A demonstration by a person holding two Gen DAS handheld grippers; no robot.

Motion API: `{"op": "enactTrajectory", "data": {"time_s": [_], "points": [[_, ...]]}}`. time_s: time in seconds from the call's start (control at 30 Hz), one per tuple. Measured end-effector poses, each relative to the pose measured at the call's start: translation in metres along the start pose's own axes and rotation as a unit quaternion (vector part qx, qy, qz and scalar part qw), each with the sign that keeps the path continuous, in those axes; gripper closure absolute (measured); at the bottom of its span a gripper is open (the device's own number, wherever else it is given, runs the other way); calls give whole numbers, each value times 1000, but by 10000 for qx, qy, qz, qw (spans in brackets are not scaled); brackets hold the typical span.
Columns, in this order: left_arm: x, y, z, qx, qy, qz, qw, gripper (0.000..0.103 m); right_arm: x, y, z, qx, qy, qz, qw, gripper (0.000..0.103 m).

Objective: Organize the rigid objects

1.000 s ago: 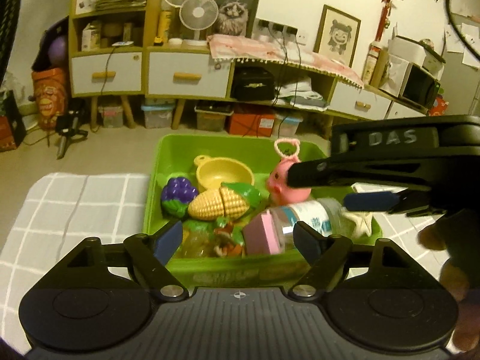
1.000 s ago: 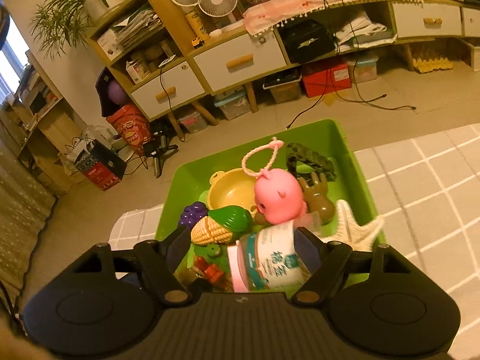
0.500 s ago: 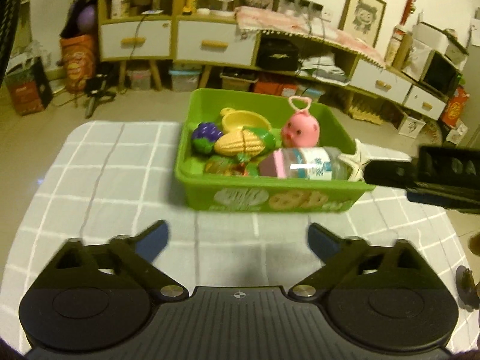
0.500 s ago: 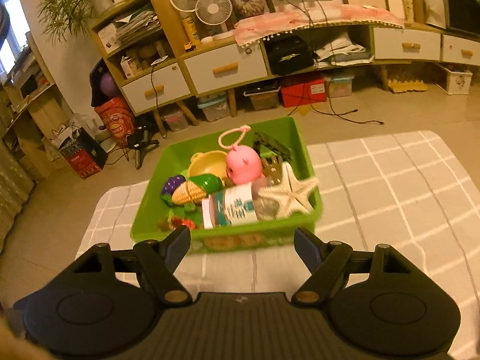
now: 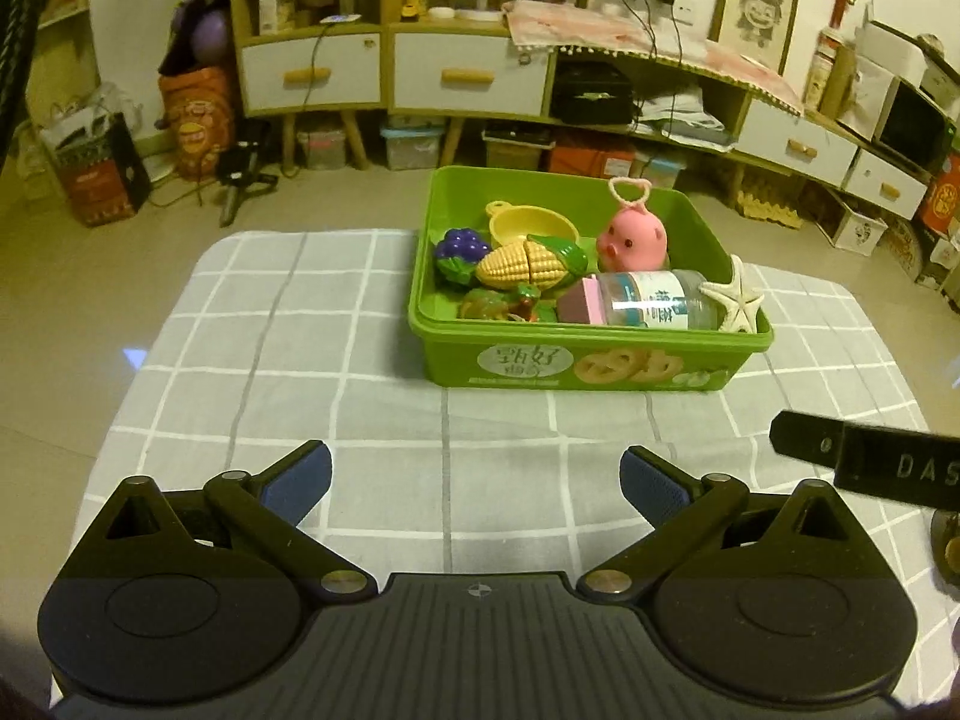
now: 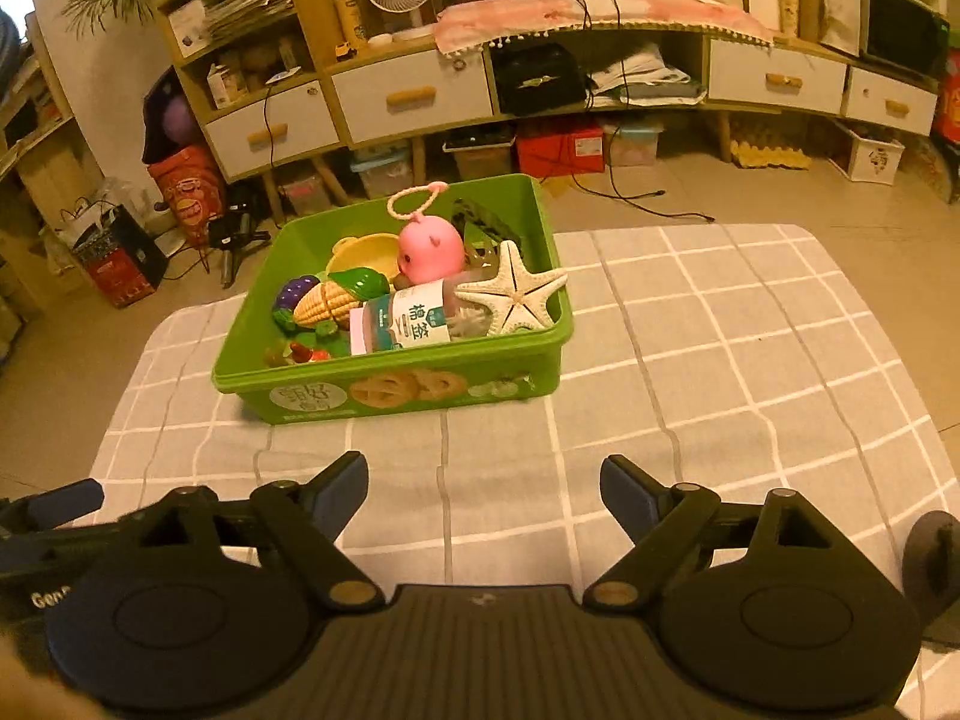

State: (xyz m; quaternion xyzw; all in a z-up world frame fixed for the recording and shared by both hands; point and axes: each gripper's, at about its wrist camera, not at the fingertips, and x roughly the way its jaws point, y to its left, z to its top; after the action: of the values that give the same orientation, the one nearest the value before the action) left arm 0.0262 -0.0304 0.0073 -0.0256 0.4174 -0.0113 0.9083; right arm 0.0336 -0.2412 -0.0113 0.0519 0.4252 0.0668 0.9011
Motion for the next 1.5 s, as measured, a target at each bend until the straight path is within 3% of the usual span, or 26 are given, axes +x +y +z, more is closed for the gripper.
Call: {"op": "enactTrajectory", "data": {"time_s": [0.2, 1.5], "points": [[-1, -7, -1, 184, 115, 226, 9995, 2, -4, 10, -4, -288, -44, -62, 9996, 41], [1, -9, -5, 303, 254, 283, 9988, 2, 3, 5, -6, -214, 32, -117, 9997, 40]]}}
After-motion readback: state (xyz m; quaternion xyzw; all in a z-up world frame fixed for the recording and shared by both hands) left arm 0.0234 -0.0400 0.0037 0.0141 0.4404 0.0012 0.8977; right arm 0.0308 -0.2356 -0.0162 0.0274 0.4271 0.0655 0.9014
